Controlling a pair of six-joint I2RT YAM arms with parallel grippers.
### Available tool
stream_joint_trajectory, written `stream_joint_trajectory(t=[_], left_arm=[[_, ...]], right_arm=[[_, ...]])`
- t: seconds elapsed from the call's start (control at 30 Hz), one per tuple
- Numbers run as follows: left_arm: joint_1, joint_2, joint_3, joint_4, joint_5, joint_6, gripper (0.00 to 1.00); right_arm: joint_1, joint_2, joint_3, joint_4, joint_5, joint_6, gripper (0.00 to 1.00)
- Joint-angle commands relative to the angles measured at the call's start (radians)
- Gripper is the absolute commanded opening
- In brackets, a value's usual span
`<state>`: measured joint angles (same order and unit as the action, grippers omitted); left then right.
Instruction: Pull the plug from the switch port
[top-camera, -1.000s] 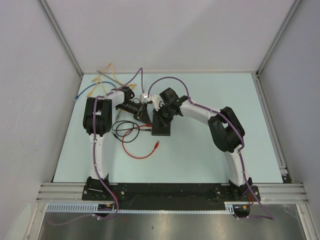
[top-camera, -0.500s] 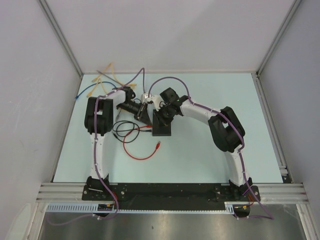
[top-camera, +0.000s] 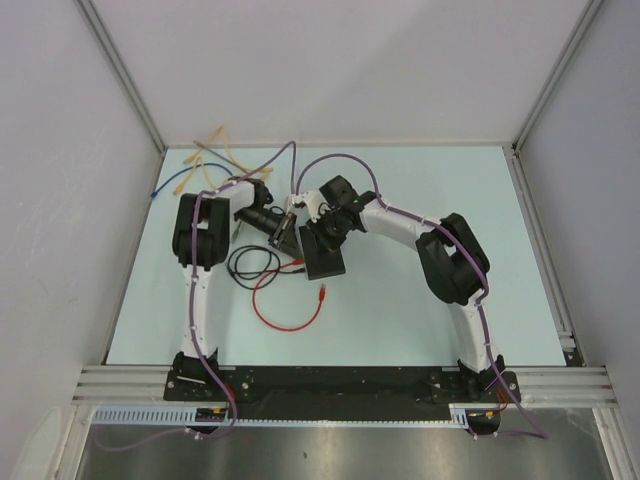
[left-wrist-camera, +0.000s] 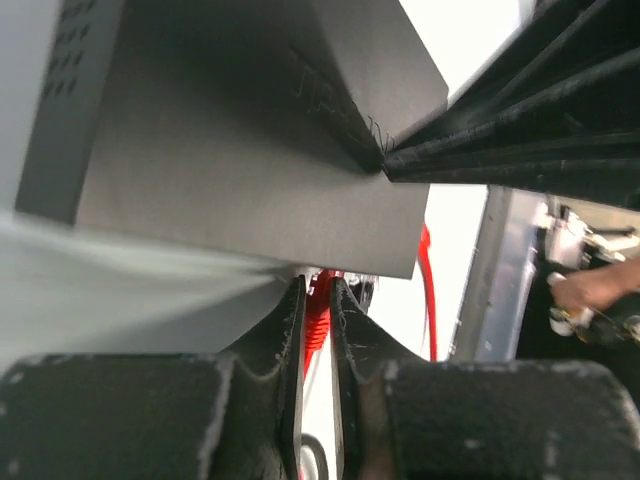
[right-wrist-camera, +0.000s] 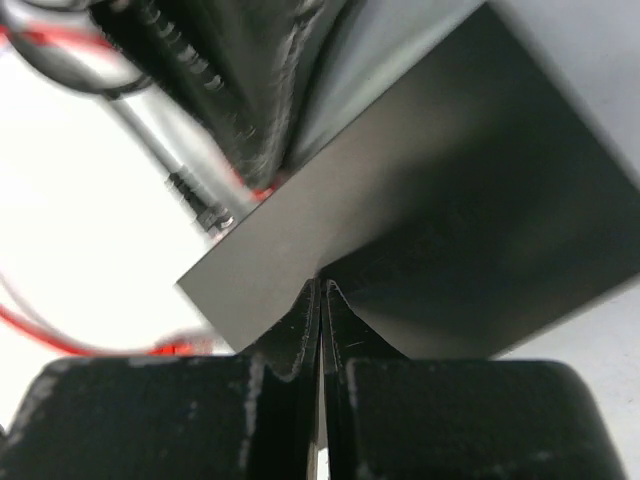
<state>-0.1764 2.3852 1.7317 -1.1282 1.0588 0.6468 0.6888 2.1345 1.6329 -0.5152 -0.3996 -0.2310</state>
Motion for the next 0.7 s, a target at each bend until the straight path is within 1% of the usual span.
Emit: stream_joint_trajectory(t=[0.0, 0.13, 0.17, 0.27, 0.3, 0.43, 0.53, 0.57, 0.6, 0.67], left_arm=[[-0.044, -0.012, -0.046, -0.124, -0.086, 0.123, 0.0], [-0.044, 0.023, 0.054, -0.163, -0.06, 0.105, 0.0], [-0.044, 0.043, 0.109, -0.169, -0.056, 0.093, 0.0], [-0.044, 0.061, 0.181, -0.196, -0.056, 0.086, 0.0], [-0.043, 0.066, 0.184, -0.197, -0.066, 0.088, 0.0], [-0.038, 0.042, 0.122, -0.19, -0.106, 0.105, 0.0], [-0.029, 0.003, -0.004, -0.145, -0.125, 0.103, 0.0], [-0.025, -0.006, -0.023, -0.124, -0.126, 0.087, 0.02], [-0.02, -0.014, -0.041, -0.098, -0.128, 0.067, 0.17], [-0.008, -0.034, -0.075, -0.033, -0.097, 0.01, 0.3]], right_arm=[[-0.002, 0.031, -0.016, -0.002, 0.047, -0.005, 0.0], [0.0, 0.036, -0.013, -0.003, 0.044, -0.007, 0.0], [0.0, 0.036, -0.015, -0.003, 0.044, -0.007, 0.0], [-0.002, 0.03, -0.022, 0.0, 0.047, -0.007, 0.0], [-0.002, 0.028, -0.022, 0.001, 0.047, -0.007, 0.0], [-0.005, 0.027, -0.027, 0.003, 0.05, -0.008, 0.0], [-0.005, 0.027, -0.024, 0.003, 0.05, -0.008, 0.0], [-0.005, 0.03, -0.022, 0.003, 0.05, -0.008, 0.0], [-0.005, 0.03, -0.022, 0.003, 0.05, -0.008, 0.0], [-0.005, 0.036, -0.018, 0.001, 0.047, -0.01, 0.0]])
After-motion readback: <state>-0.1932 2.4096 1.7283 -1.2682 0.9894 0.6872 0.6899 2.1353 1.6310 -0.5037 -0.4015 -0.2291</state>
